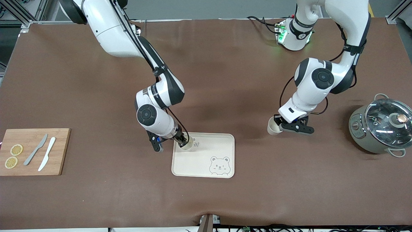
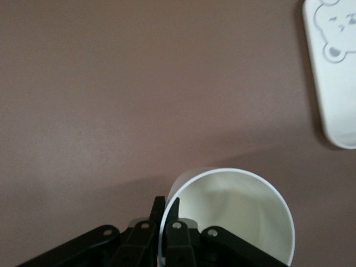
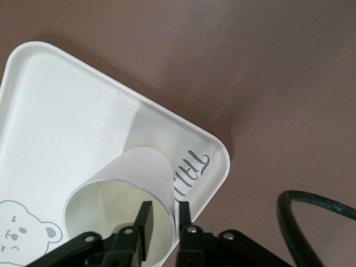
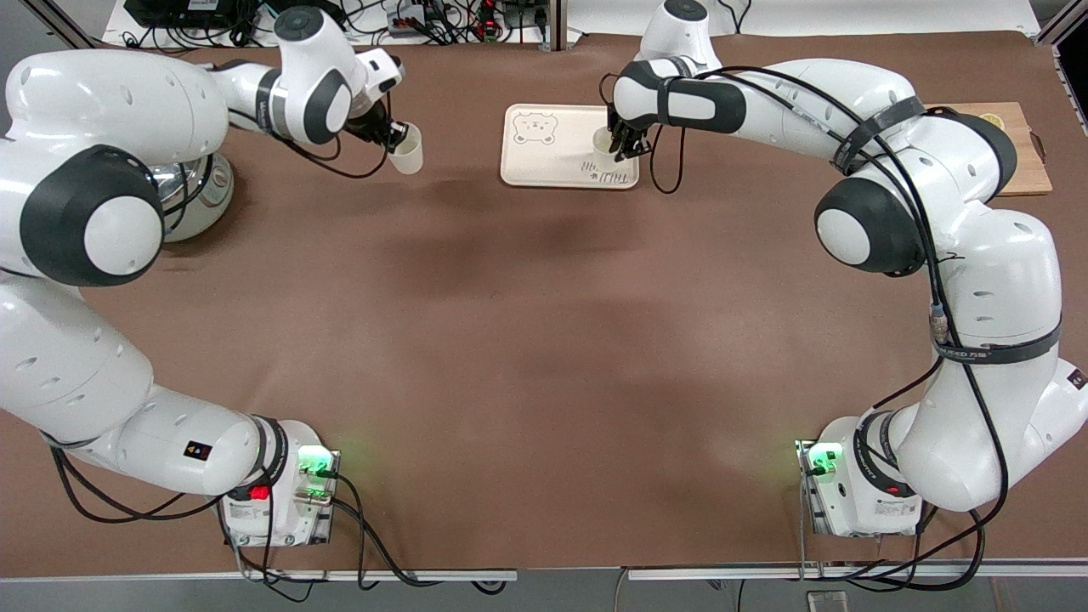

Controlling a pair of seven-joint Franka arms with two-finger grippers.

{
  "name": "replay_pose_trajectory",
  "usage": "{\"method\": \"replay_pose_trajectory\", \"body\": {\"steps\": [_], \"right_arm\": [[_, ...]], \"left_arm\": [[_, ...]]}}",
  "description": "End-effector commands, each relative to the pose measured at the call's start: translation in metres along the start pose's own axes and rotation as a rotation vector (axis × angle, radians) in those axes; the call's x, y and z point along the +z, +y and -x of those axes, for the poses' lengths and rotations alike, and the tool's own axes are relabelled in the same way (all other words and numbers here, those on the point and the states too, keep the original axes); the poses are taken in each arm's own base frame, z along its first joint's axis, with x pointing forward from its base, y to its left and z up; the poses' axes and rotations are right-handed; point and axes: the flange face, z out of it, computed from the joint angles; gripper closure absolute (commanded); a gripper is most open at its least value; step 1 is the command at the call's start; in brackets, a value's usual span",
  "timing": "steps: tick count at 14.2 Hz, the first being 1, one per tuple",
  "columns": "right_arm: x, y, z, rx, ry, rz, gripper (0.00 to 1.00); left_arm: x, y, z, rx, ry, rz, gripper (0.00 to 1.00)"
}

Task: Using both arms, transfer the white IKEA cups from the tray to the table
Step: 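Lift the cup with the left gripper while the right gripper grasps another, then carry the cups off the tray with both grippers, apart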

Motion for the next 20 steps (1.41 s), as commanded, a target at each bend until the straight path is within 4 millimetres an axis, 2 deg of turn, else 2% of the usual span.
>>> {"method": "replay_pose_trajectory", "body": {"steps": [1, 3, 6, 8, 10, 12, 15, 17, 20], "right_arm": [[0.001, -0.005, 0.004, 0.013, -0.005, -0.010, 0.99], [-0.001, -0.005, 0.003, 0.008, -0.002, -0.011, 1.00], [-0.008, -0.006, -0.001, 0.002, -0.004, -0.013, 1.00], [-0.031, -0.014, -0.008, 0.010, -0.008, -0.047, 1.00], [-0.043, -0.013, -0.029, 0.027, -0.012, -0.033, 1.00], [-0.062, -0.007, -0.038, -0.044, -0.023, 0.018, 1.00], [-0.088, 0.006, -0.074, -0.121, -0.055, 0.095, 1.00], [-0.100, 0.015, -0.088, -0.178, -0.064, 0.129, 1.00], [-0.107, 0.033, -0.126, -0.203, -0.060, 0.153, 1.00]], "left_arm": [[-0.011, -0.018, 0.031, 0.019, 0.025, 0.000, 1.00], [-0.012, -0.024, 0.043, 0.031, 0.015, -0.004, 1.00], [0.002, -0.026, 0.064, 0.029, 0.032, -0.005, 1.00], [0.015, -0.026, 0.075, 0.032, 0.058, -0.006, 1.00], [0.024, -0.026, 0.081, 0.033, 0.061, -0.005, 1.00], [0.028, -0.027, 0.082, 0.031, 0.053, -0.006, 1.00], [0.042, -0.029, 0.086, 0.034, 0.026, -0.006, 1.00], [0.050, -0.029, 0.088, 0.035, 0.010, -0.006, 1.00], [0.061, -0.038, 0.088, 0.026, -0.005, -0.010, 1.00]]}}
